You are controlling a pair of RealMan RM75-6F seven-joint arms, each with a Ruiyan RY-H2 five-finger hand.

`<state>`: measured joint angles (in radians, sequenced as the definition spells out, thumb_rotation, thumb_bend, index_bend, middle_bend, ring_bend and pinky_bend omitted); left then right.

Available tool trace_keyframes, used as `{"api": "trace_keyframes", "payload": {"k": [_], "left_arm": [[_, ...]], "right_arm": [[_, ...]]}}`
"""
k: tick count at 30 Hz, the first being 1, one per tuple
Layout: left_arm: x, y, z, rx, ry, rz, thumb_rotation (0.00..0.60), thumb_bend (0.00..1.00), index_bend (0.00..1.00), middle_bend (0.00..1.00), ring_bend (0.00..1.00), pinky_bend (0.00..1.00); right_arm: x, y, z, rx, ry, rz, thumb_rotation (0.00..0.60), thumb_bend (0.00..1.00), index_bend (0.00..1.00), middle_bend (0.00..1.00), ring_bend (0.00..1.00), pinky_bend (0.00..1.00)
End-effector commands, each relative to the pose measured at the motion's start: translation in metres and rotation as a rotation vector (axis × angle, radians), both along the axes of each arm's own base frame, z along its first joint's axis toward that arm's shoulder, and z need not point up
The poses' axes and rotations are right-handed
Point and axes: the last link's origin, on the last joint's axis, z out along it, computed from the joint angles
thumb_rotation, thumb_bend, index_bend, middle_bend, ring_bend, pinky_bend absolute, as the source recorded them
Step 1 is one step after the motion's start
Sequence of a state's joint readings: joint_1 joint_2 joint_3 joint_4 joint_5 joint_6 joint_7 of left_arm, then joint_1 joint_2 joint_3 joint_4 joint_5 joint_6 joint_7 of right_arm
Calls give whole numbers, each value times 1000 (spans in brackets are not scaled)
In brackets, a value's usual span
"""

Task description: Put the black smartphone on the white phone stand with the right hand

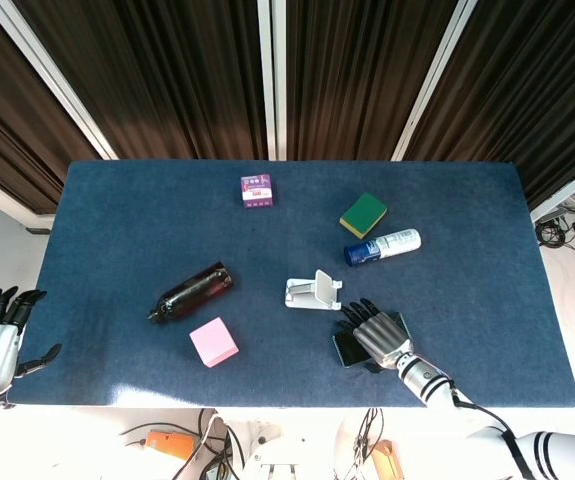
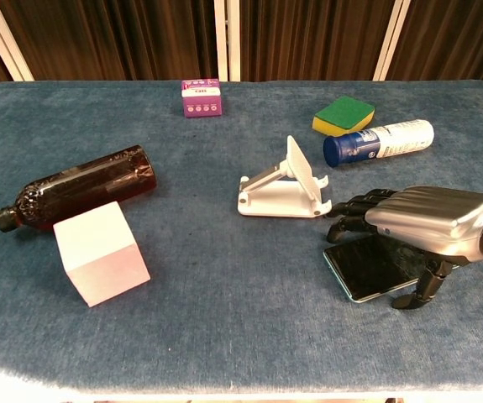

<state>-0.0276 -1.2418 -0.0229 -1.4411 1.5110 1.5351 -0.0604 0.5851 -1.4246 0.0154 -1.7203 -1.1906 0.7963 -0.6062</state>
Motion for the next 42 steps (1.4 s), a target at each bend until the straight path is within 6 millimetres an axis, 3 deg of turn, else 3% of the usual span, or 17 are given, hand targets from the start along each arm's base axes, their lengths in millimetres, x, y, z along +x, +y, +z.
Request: {"api": "trace_keyframes", "payload": {"k": [1, 8, 14, 22, 26, 30, 35, 39, 42], "left_arm": [[0, 0, 0, -1, 0, 1, 600, 113, 169, 162, 63, 0], [-1, 0, 0, -1, -1, 1, 600, 113, 169, 162, 62, 0], [0, -1, -2, -7, -2, 1, 600, 114, 169, 162, 62, 0], [3, 0, -2, -5, 2, -6, 600, 113, 169, 162, 61, 0], [5, 0, -2, -6, 4, -10, 600, 113, 168, 162, 61, 0], [6, 0, -3, -10, 5, -12, 600, 113, 169, 162, 62, 0], [6, -1, -2, -8, 6, -9, 600, 114, 169, 162, 61, 0], [5, -2, -2, -9, 6, -5, 600, 114, 169, 162, 61, 0], [4, -3, -1, -9, 7, -2, 600, 113, 168, 162, 61, 0]], "right_arm": [[-2, -2, 2, -8, -1, -10, 600, 403, 364, 7, 0, 56], [-9, -3, 10, -42, -56, -70, 600, 407, 531, 54, 0, 65], [-19, -5, 19, -62, -128, -120, 600, 409, 586, 111, 0, 79], [-23, -5, 24, -86, -197, -106, 600, 408, 588, 175, 5, 101], [-27, -4, 24, -101, -287, -105, 600, 408, 593, 311, 109, 148], [-33, -6, 22, -98, -350, -109, 600, 408, 630, 471, 286, 219], [-37, -10, 19, -95, -379, -97, 600, 424, 655, 503, 374, 321], [-39, -14, 20, -92, -410, -74, 600, 455, 668, 512, 407, 491], [-37, -17, 27, -87, -456, -63, 600, 461, 669, 513, 408, 510]]}}
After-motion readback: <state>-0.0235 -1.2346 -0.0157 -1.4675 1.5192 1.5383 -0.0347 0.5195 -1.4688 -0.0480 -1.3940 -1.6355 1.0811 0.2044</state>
